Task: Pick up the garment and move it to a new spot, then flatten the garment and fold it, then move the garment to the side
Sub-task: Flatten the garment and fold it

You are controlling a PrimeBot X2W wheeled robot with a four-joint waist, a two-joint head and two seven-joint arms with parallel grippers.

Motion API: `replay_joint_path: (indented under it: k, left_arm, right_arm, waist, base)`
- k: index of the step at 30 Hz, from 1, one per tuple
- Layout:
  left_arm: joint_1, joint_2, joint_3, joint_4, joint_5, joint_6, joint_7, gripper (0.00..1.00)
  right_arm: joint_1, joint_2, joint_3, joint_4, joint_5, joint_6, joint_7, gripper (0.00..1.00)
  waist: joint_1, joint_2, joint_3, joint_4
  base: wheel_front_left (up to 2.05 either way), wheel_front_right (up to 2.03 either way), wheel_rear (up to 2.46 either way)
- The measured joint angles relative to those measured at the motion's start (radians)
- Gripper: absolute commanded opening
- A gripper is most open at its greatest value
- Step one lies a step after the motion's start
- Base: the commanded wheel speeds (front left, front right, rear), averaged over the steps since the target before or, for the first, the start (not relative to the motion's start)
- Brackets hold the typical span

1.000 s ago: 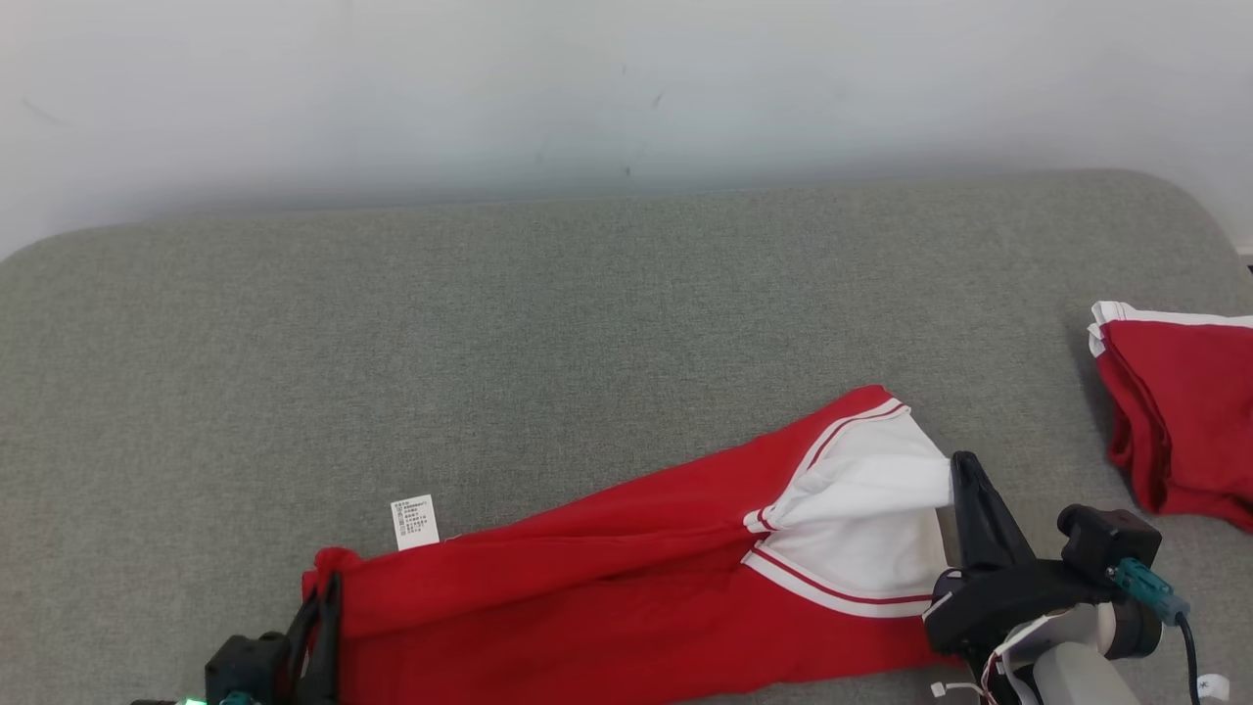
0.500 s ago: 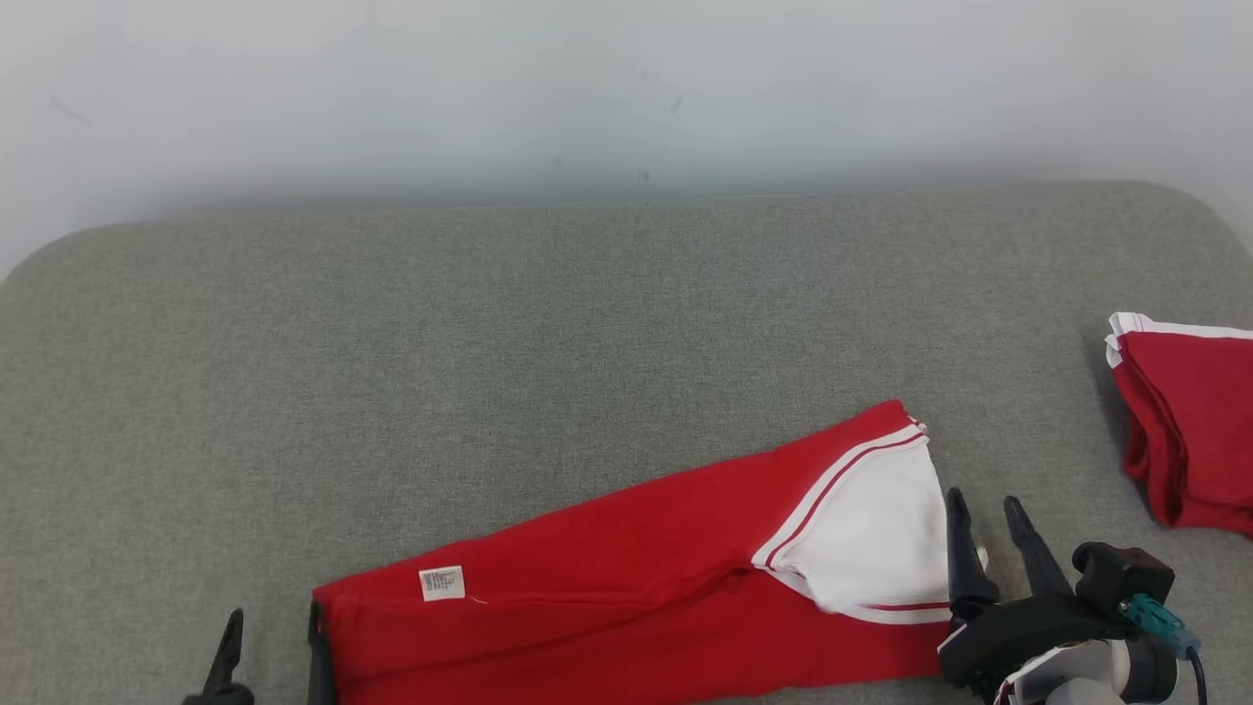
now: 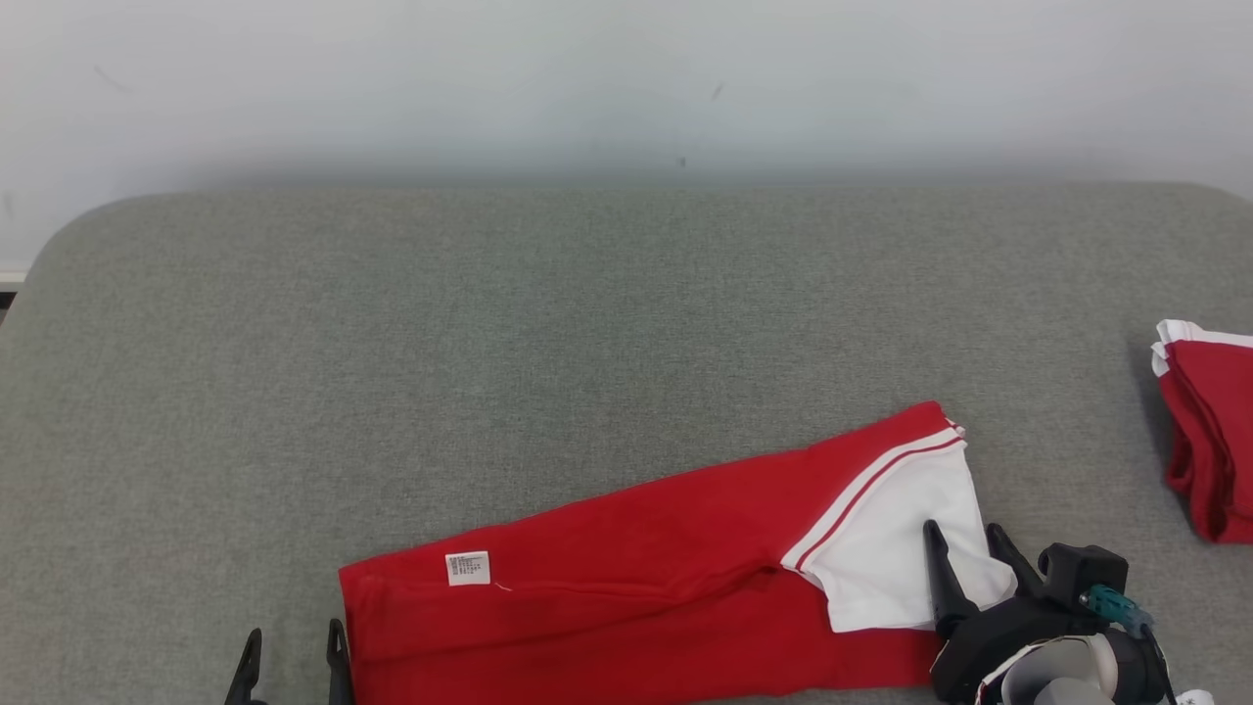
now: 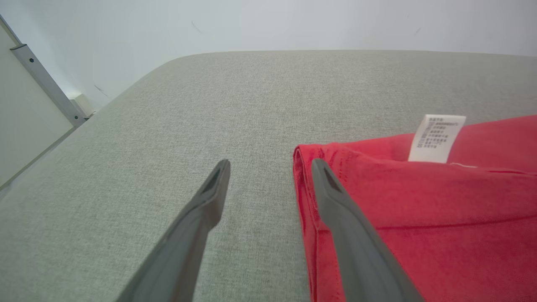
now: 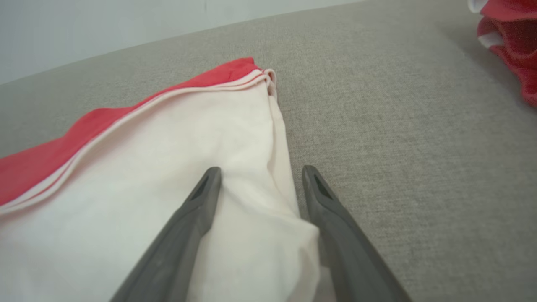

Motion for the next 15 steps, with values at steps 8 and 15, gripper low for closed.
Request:
replay_joint_path:
  k: [8, 15]
  left_arm:
    - [-0.013, -0.001, -0.003, 0.004, 0.0, -0.005, 0.0, 1.0]
    - [-0.018, -0.001, -0.008, 0.002, -0.002, 0.0, 0.0, 1.0]
  right_arm:
    - [-0.072, 0.011, 0.084, 0.137, 0.048, -0.004, 0.015, 0.65]
    - [-0.083, 0.0, 0.144, 0.148, 0.14, -0.003, 0.008, 0.0]
  waist:
    - [-0.0001, 0.0, 0.02, 0.027]
    - [-0.0001, 0.0, 0.026, 0.03]
  base:
    - [0.0, 0.0, 0.0]
    - [0.0, 0.0, 0.0]
